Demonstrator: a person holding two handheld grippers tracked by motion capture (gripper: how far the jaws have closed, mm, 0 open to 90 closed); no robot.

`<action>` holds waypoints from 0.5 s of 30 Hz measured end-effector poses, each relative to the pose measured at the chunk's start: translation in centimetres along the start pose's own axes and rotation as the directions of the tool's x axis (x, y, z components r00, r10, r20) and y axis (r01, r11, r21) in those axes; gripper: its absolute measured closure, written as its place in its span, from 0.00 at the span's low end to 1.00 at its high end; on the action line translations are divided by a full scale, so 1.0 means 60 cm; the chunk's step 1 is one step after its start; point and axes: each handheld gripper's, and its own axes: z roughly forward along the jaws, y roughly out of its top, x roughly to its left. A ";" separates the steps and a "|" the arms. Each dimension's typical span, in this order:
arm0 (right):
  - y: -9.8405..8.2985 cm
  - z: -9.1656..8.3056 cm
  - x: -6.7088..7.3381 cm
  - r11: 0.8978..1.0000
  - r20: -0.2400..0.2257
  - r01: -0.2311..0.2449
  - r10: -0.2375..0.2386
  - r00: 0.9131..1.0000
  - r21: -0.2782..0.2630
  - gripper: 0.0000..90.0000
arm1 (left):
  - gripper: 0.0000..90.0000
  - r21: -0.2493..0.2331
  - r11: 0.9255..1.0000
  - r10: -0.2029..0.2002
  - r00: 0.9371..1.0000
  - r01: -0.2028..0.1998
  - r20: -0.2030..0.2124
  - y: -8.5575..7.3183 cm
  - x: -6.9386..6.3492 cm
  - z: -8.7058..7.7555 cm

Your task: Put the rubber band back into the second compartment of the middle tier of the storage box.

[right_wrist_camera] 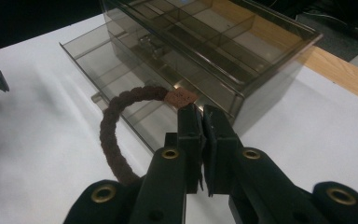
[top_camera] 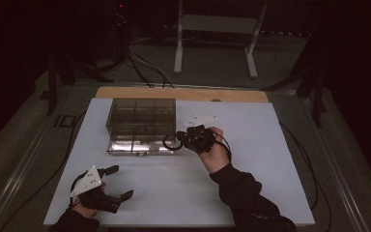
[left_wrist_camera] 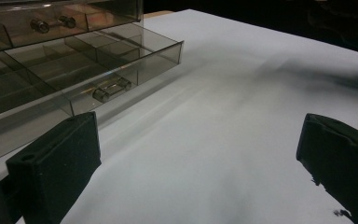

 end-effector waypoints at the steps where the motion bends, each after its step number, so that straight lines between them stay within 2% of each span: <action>1: 0.002 0.002 0.002 1.000 -0.001 0.002 -0.002 1.000 0.000 0.96 | 0.00 -0.001 1.000 -0.001 1.000 0.001 -0.001 0.000 0.000 0.000; 15: 0.027 0.028 0.021 1.000 -0.032 0.009 -0.009 0.999 -0.005 0.96 | 0.00 -0.004 1.000 -0.003 1.000 0.003 0.001 0.000 0.000 0.000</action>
